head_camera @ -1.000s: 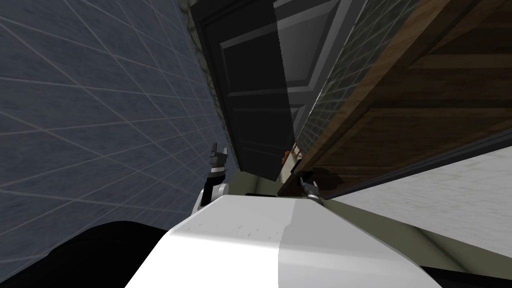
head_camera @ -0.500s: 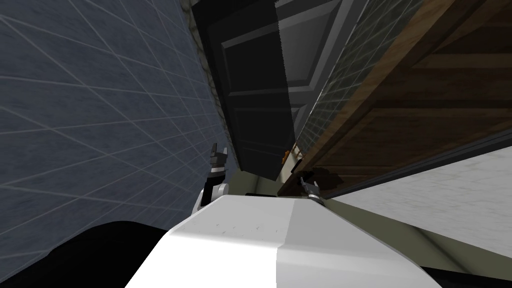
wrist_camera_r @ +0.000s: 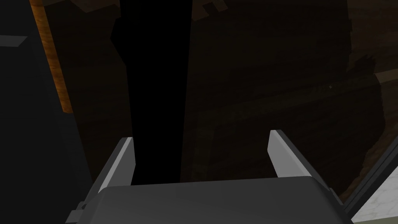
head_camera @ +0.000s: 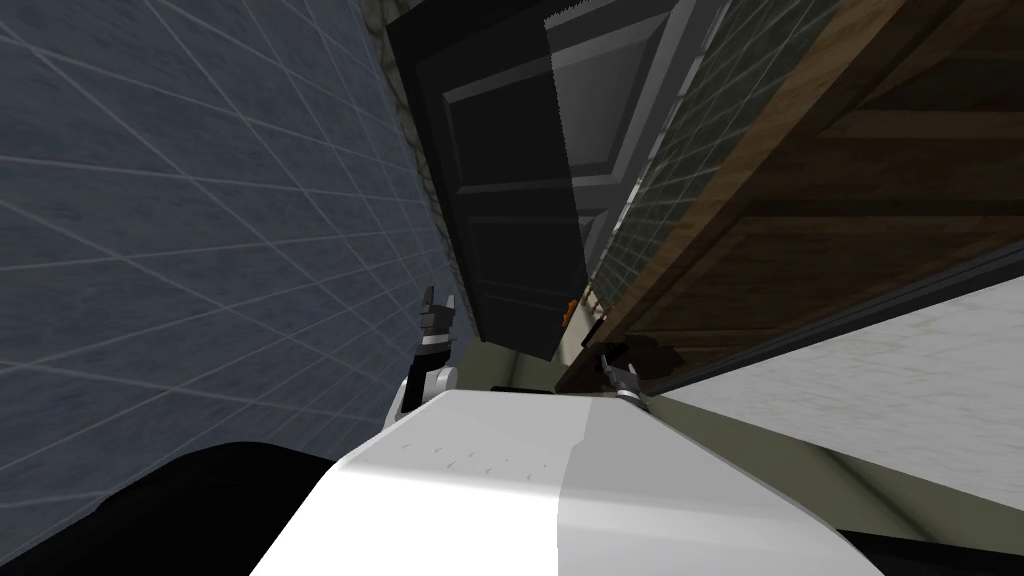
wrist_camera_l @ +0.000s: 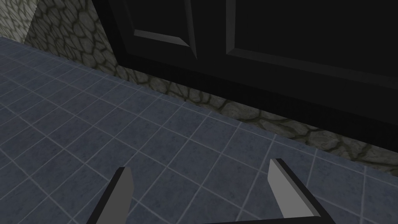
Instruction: Pull the door open
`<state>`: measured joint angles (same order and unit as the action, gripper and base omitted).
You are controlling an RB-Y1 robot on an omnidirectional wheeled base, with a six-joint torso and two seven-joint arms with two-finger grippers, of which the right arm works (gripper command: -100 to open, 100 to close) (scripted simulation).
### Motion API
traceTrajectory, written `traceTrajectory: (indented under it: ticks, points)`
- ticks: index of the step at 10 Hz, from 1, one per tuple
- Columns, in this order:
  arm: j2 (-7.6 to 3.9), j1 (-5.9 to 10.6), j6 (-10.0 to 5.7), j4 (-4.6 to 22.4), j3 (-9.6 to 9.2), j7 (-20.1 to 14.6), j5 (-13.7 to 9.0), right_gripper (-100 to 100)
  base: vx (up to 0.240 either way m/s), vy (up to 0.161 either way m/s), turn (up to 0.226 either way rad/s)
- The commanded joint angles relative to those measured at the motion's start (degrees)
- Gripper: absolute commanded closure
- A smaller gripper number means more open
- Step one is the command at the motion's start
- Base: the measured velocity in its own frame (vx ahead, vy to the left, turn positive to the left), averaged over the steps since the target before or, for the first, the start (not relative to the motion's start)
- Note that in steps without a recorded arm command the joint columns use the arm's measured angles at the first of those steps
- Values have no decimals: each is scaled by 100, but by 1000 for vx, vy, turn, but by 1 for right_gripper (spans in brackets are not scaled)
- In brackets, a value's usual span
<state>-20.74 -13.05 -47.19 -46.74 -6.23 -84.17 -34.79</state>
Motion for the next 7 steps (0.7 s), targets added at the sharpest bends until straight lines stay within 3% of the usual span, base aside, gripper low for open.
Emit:
traceTrajectory:
  ticks: [1,4,5,7]
  points:
    - [-169,3,-34,286,122,-68,-55,100,8,-12,-10]
    - [-169,3,-34,305,122,-68,-55,100,0,4,6]
    - [-157,133,-374,332,-268,-377,156,100,-161,-1,314]
    - [-260,96,-495,274,-426,-532,243,100,-185,-93,203]
